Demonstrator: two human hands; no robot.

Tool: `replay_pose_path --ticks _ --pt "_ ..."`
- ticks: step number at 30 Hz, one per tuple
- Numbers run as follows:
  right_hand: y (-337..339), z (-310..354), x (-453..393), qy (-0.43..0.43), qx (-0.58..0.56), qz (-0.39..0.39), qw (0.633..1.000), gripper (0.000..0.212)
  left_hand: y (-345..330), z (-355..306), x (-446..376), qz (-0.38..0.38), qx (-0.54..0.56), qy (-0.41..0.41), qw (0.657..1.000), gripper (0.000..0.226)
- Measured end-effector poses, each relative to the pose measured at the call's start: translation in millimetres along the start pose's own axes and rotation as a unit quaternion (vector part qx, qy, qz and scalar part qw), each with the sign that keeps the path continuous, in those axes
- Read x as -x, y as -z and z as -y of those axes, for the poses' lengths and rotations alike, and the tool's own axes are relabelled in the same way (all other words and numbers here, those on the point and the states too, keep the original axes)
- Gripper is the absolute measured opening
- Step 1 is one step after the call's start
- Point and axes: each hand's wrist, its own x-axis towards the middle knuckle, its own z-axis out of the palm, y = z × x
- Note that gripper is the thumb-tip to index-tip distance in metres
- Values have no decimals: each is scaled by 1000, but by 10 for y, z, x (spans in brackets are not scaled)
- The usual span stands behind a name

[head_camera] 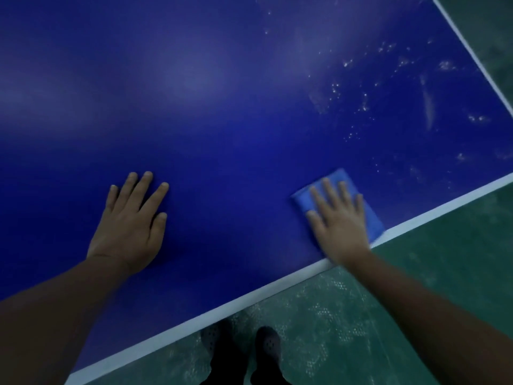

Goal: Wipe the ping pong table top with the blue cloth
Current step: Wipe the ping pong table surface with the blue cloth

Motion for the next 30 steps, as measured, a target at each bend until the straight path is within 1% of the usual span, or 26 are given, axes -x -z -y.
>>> replay_pose_path --ticks 1,3,4,5,6,7,8,9,10,11,12,13,14,15,16,17,20,23,25,26,27,28,30 --pt "49 -228 -86 -91 -11 -3 996 56 -10 0 0 -3 -3 1 1000 66" --pt "131 -453 -217 -259 -77 2 963 59 -20 -7 0 -4 -15 5 1000 68" --pt "133 -357 -245 -307 -96 -7 947 59 -13 -19 -2 -3 -24 7 1000 69" --pt "117 -147 -239 -316 -99 -16 944 58 -3 -38 -4 -2 -31 7 999 70" --pt "80 110 -195 -274 -89 -33 957 57 7 -65 2 -5 -35 8 999 71" --pt "18 363 -116 -185 -77 -42 979 55 19 -91 24 -14 -35 15 999 71" --pt "-30 562 -9 -74 -57 -38 995 54 28 -119 60 -28 -29 31 999 71" --pt "-69 626 70 28 -22 -29 999 55 26 -151 117 -44 -19 56 997 71" --pt "-51 541 48 77 -6 -19 997 56 14 -186 190 -57 -7 87 995 71" --pt "-20 356 -17 53 -10 -14 998 56 -8 -223 274 -64 6 120 991 72" --pt "14 150 -76 -24 -15 -5 1000 56 -37 -265 363 -63 17 149 987 74" --pt "53 -46 -109 -115 -29 2 993 57 -67 -309 444 -59 24 169 984 75" --pt "77 -183 -95 -187 -48 15 981 58 -101 -351 510 -55 29 178 982 76" --pt "65 -212 -55 -223 -58 19 973 59 -129 -384 548 -55 33 177 982 76" --pt "41 -119 7 -224 -54 14 973 59 -143 -400 566 -56 37 173 983 76" --pt "16 70 83 -200 -38 7 979 58 -146 -402 561 -58 39 167 984 75" --pt "-45 811 190 -48 -24 -17 998 59 -121 -391 559 -58 44 145 987 71" --pt "-28 1460 -202 79 -55 -38 995 55 -104 -396 557 -49 51 128 989 70" --pt "17 1673 -623 136 -60 -41 988 55 -94 -397 548 -42 57 127 989 70" --pt "52 1634 -876 144 -50 -37 988 55 -93 -392 545 -40 62 128 989 71" --pt "101 1503 -1118 125 -40 -27 991 56 -93 -389 540 -38 66 130 989 71" --pt "149 1280 -1328 77 -36 -19 996 56 -92 -386 537 -36 66 131 989 71" --pt "243 622 -1593 -72 -46 -17 996 56 -98 -378 534 -38 63 131 989 70"
